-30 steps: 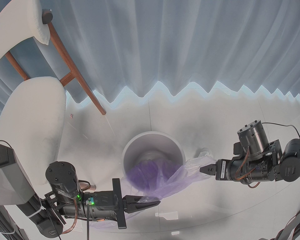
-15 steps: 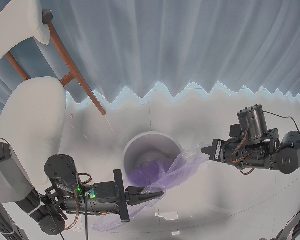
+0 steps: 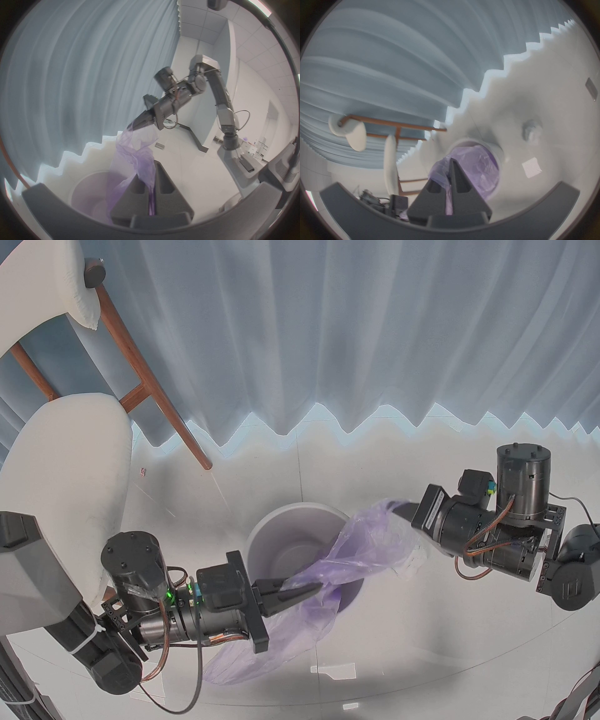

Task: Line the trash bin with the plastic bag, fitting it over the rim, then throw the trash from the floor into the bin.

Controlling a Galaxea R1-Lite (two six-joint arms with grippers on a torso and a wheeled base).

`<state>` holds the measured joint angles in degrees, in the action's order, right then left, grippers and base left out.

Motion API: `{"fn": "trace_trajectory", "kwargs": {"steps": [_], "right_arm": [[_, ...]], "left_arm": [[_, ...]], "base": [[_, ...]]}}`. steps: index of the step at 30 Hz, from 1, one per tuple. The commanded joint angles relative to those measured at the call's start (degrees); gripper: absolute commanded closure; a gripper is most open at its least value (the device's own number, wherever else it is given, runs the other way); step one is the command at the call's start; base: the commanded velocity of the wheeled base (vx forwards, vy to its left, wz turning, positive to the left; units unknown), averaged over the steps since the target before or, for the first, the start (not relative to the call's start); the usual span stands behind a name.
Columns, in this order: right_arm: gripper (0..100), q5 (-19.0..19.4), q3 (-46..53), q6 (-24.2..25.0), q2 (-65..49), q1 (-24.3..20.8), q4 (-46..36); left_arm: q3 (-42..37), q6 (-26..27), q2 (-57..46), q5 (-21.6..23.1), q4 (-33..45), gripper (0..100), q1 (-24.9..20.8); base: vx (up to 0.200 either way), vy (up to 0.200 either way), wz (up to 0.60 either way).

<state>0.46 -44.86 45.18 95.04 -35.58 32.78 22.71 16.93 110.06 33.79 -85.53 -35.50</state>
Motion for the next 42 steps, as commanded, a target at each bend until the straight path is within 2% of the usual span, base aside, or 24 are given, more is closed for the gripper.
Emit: {"fn": "trace_trajectory", "kwargs": {"steps": [1, 3, 4, 5, 6, 7, 11, 17, 18, 25, 28, 32, 35, 39, 42], "right_arm": [[100, 0.42, 5.84, 1.76, 4.72, 1.57, 16.88], [100, 0.15, 5.05, 2.28, 8.32, 2.71, 22.41], [100, 0.15, 5.05, 2.28, 8.32, 2.71, 22.41], [100, 0.06, 4.17, 2.11, 11.31, 4.03, 26.81], [100, 0.06, 4.17, 2.11, 11.49, 4.03, 27.07], [100, -0.55, 4.70, 1.49, 12.98, 4.12, 31.38], [100, -0.90, 8.04, 1.40, 13.59, 4.12, 41.14], [100, -0.90, 9.18, 1.32, 15.53, 3.94, 49.49], [100, -0.90, 9.35, 1.32, 15.44, 3.94, 49.84], [100, -0.90, 9.97, 1.23, 15.44, 3.94, 49.57], [100, -0.81, 9.97, 1.23, 15.79, 4.03, 49.66], [100, -0.81, 9.35, 1.67, 15.97, 4.82, 50.45], [100, -0.64, 9.71, 1.67, 15.18, 5.79, 51.16], [100, -0.46, 10.06, 1.67, 14.30, 5.97, 51.16], [100, -0.46, 10.06, 1.58, 14.12, 6.05, 51.16]], "left_arm": [[7.61, -4.10, 5.96, -3.03, -0.25, 100, 4.03], [9.46, -5.86, 7.37, -5.93, -0.25, 100, 4.03], [9.46, -5.86, 7.37, -5.93, -0.25, 100, 4.03], [11.83, -8.32, 8.95, -8.83, -0.34, 100, 4.21], [12.09, -8.50, 9.12, -9.10, -0.34, 100, 4.21], [14.20, -9.90, 10.79, -10.59, -0.87, 100, 4.65], [15.70, -11.22, 13.08, -11.73, -2.10, 100, 4.21], [13.94, -12.19, 12.73, -13.58, -2.98, 100, 1.92], [13.68, -12.19, 12.55, -13.40, -2.98, 0, 1.92], [11.57, -12.10, 10.18, -13.23, -3.06, 0, 1.66], [7.61, -12.36, 7.98, -14.19, -2.89, 0, 2.10], [5.50, -13.24, 7.37, -19.73, -2.45, 0, 2.54], [5.33, -15.26, 7.80, -22.19, -2.54, 0, 3.95], [6.47, -19.13, 8.60, -23.16, -2.36, 0, 6.06], [9.98, -27.22, 7.28, -23.95, 0.36, 0, 6.23]], "base": [[0.000, 0.000, 0.00], [0.000, 0.000, 0.00], [0.000, 0.000, 0.00], [0.000, 0.000, 0.00], [0.000, 0.000, 0.00], [0.000, 0.000, 0.00], [0.000, 0.000, 0.00], [0.000, 0.000, 0.00], [0.000, 0.000, 0.00], [0.000, 0.000, 0.00], [0.000, 0.000, 0.00], [0.000, 0.000, 0.00], [0.000, 0.000, 0.00], [0.000, 0.000, 0.00], [0.000, 0.000, 0.00]]}}
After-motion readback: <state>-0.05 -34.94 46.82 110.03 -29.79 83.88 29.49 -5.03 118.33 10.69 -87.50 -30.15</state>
